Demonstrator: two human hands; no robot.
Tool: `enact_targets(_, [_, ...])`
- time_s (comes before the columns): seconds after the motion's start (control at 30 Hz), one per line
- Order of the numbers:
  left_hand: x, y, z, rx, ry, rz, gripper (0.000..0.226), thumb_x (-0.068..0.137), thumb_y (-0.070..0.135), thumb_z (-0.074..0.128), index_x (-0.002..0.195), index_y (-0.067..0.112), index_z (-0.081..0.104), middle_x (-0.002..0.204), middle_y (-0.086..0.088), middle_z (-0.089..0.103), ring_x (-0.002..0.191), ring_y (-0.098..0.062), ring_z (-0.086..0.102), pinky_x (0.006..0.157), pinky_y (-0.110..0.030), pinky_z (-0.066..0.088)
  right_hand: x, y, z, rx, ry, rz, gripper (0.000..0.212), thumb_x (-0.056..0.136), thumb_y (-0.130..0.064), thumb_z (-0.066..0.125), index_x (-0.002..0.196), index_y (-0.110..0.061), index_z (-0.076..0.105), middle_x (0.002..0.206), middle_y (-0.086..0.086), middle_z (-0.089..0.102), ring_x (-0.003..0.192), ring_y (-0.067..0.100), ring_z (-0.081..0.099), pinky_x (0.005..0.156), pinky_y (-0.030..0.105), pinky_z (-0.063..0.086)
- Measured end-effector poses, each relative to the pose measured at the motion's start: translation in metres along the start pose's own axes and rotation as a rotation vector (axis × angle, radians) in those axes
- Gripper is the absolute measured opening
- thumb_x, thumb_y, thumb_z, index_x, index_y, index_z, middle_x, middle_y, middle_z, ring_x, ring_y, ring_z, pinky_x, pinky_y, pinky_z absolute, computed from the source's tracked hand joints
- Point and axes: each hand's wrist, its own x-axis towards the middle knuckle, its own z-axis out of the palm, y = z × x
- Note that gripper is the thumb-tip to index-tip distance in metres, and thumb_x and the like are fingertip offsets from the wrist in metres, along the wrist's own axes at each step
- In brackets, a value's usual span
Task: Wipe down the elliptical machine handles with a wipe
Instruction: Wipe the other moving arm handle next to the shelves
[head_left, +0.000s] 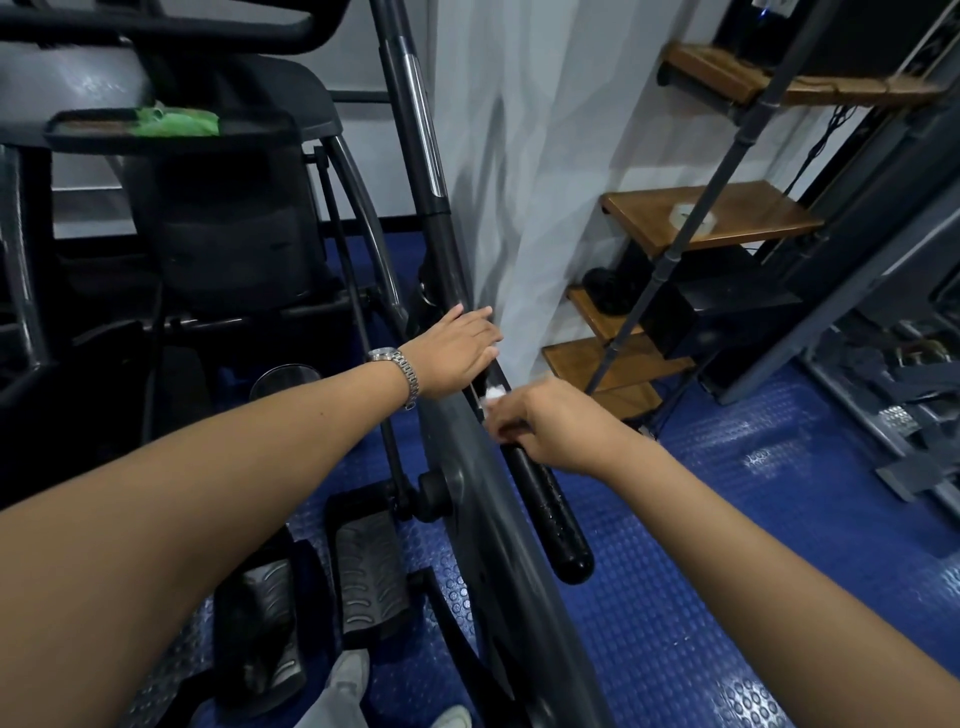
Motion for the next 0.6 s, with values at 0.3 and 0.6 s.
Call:
enact_targets(0.3, [0.0,-0.003,0.001,-0.001,0.014,0.008,0.046,0.102,0.031,0.021,0.139,0.009,0.04,0.147,-0.003,0.038,0.145,-0.015,0.01,0.119,-0.035,0.0,-0.011,0.002,0.003,0.121,0.11,0.014,0.011,0.079,-0.012,0.075,0.087,-0.018,0.078,0.094,-0.006,0.075,0.094,0.005,0.067,0.089,0.028,0.053])
enact_targets(0.6, [0.002,-0.004,0.001,-0.005,0.005,0.004,0.047,0.102,0.033,0.02,0.139,0.01,0.039,0.147,-0.003,0.037,0.146,-0.015,0.008,0.119,-0.037,0.0,-0.033,0.003,0.017,0.351,0.184,0.109,0.01,0.076,-0.008,0.078,0.082,-0.016,0.079,0.085,-0.007,0.075,0.089,-0.003,0.067,0.085,0.018,0.053])
